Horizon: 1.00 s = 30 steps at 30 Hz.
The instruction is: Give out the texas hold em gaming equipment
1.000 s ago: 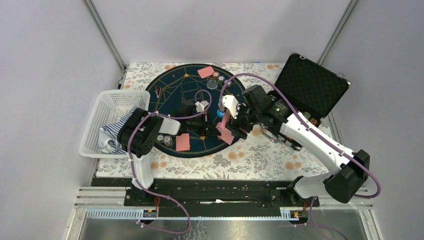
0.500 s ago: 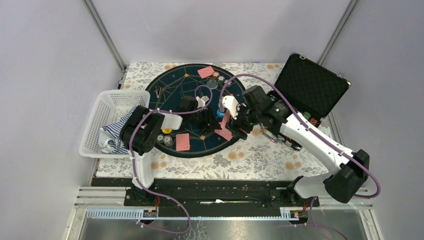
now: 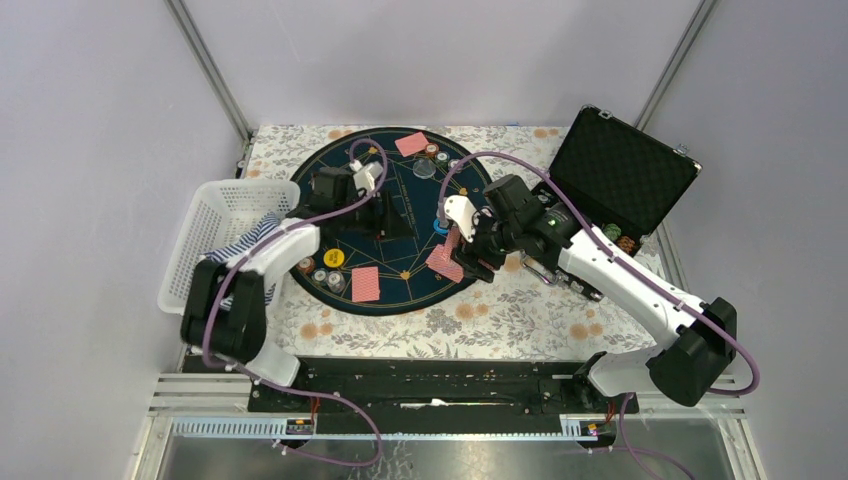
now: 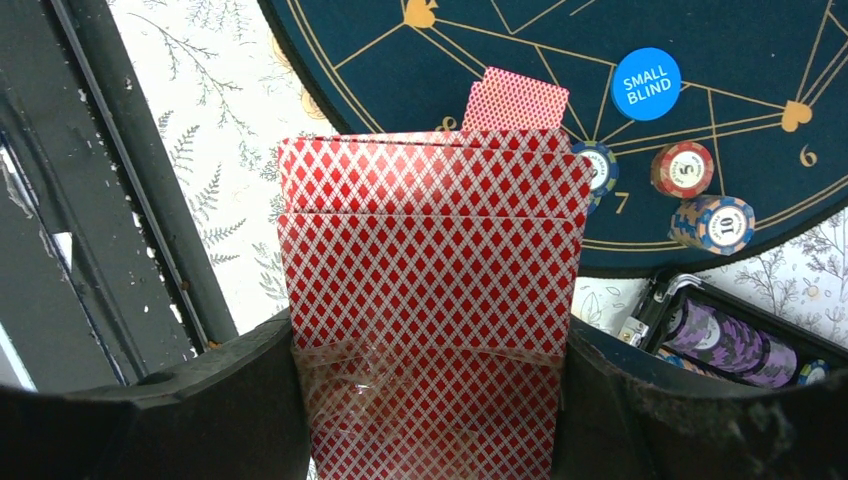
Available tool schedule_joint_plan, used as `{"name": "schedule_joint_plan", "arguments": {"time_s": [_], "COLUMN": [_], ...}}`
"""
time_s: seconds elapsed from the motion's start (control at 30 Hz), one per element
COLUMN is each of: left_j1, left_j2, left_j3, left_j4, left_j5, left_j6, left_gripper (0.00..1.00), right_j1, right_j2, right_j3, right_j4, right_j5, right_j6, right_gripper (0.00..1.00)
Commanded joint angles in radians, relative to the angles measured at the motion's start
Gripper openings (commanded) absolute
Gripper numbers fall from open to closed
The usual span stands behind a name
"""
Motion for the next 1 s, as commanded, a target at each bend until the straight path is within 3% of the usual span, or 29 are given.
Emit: {"name": "schedule_joint_plan", "arguments": {"time_s": [0.0, 0.2, 0.73, 0.97], "left_j1": [-0.009, -0.076, -0.188, -0.161], "left_j2": [-0.207, -0.281, -0.181, -0.161], "left_j3": [0.019, -0.006, 0.047, 0.006], "left_j4": [-0.021, 0.04, 0.107, 0.111], "left_j5": [0.237, 0.369, 0.37, 0.356], "left_j6": [0.055, -0.086, -0.174, -0.207], "left_gripper": [0.59, 0.62, 0.66, 0.53], "right_j1": [-0.005, 0.0, 0.039, 0.041], "right_j2": [-0.036, -0.017, 0.025, 0.028], "right_j3": [-0.006, -0.004, 0.039, 0.048], "right_j4": [0.056, 0.062, 0.05, 0.053], "right_j5": [-0.069, -0.128, -0.103, -0.086], "right_j6": [-0.005, -0.014, -0.029, -0.012], "right_gripper": [0.02, 0.02, 0.03, 0.02]}}
